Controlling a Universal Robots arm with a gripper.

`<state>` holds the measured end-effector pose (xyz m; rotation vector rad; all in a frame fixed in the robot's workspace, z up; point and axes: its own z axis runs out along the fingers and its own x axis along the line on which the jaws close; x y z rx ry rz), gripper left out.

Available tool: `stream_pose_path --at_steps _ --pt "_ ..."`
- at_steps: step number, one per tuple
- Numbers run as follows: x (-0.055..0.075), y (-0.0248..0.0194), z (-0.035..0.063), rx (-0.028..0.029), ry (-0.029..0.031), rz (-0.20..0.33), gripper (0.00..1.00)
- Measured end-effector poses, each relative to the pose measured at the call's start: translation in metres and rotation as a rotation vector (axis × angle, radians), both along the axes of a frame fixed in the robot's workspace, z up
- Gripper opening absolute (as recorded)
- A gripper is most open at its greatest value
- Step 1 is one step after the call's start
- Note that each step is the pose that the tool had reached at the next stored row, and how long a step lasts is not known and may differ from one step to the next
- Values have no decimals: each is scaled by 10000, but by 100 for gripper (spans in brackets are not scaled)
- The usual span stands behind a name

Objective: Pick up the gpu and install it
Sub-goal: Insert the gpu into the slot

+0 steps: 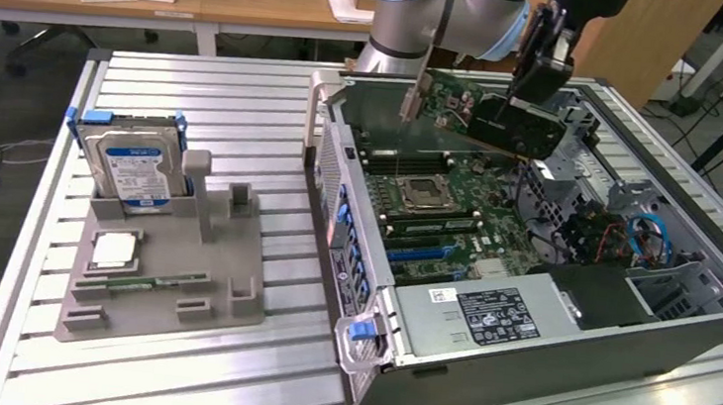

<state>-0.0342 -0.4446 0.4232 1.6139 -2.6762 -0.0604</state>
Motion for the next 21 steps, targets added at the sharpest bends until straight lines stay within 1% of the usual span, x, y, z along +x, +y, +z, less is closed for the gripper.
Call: stream_pose_path --at_steps 21 --pt "5 0 -4 0 0 1865 26"
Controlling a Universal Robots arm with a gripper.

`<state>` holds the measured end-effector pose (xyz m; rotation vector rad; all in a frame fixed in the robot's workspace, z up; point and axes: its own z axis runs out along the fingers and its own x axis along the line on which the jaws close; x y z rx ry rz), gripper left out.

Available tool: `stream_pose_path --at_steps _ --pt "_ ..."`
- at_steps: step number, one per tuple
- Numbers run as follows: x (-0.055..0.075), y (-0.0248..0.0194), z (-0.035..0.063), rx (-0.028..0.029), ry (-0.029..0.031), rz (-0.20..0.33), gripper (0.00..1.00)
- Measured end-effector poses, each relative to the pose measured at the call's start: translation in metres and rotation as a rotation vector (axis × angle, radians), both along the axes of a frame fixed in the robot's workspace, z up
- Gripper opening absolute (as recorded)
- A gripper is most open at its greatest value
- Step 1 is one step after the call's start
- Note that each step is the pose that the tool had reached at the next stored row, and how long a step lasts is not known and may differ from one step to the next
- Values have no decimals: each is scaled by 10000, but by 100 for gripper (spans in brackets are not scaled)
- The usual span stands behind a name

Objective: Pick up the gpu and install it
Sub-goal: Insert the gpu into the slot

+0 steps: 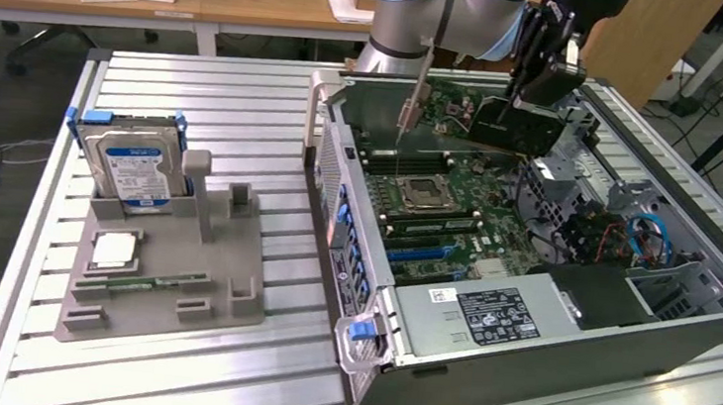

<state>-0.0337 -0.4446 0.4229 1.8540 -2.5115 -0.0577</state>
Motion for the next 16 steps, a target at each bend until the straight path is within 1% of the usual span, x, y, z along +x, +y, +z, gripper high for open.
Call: stream_pose_path --at_steps 16 --pt "1 0 -1 0 1 1288 26"
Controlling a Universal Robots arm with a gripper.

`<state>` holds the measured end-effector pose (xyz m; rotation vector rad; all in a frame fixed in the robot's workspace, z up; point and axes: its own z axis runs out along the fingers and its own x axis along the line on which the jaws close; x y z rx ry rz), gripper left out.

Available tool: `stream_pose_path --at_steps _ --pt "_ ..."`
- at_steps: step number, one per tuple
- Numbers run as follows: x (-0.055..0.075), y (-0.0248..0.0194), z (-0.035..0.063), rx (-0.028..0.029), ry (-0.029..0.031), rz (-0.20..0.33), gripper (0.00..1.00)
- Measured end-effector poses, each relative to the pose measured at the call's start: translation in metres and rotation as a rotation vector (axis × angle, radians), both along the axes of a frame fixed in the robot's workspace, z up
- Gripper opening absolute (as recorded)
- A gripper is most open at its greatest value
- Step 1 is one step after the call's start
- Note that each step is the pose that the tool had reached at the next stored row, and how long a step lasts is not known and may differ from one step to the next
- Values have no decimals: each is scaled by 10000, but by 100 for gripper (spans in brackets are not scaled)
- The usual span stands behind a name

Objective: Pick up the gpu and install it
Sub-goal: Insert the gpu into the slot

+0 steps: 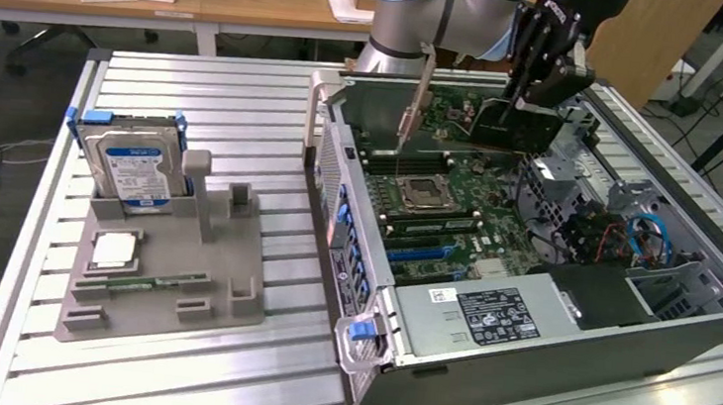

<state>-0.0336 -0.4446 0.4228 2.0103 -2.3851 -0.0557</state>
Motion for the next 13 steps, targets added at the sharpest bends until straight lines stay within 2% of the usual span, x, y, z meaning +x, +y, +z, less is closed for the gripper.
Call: stream_pose_path --at_steps 13 --pt "1 0 -1 0 0 1051 26"
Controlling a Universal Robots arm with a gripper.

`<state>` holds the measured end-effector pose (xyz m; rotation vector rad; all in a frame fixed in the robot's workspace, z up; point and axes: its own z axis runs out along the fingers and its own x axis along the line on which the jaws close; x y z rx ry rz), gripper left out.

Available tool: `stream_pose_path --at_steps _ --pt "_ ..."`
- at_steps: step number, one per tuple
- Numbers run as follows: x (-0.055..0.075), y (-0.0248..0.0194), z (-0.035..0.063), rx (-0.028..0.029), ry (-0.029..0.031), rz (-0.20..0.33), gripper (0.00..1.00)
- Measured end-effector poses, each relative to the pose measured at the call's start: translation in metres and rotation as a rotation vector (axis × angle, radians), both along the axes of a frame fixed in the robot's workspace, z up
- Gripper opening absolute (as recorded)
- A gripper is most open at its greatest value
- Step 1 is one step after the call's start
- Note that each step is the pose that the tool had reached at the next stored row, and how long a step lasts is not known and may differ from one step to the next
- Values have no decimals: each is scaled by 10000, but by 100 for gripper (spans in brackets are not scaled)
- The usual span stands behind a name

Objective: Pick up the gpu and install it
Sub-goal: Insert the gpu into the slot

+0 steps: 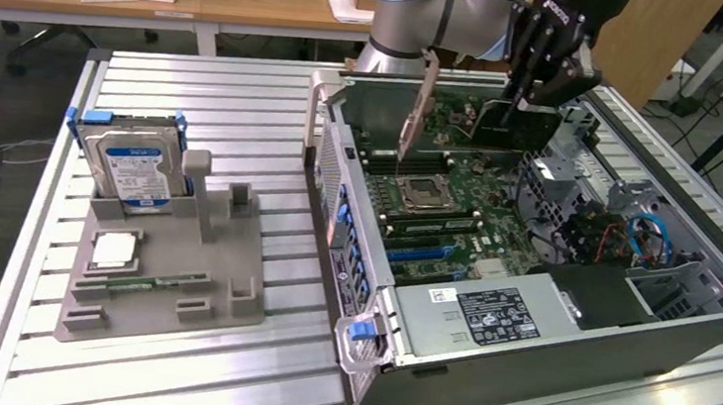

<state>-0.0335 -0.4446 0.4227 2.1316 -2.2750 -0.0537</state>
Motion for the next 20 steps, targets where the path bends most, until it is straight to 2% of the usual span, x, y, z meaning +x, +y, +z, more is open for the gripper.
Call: stream_pose_path --at_steps 20 --pt "2 0 -1 0 0 1623 26"
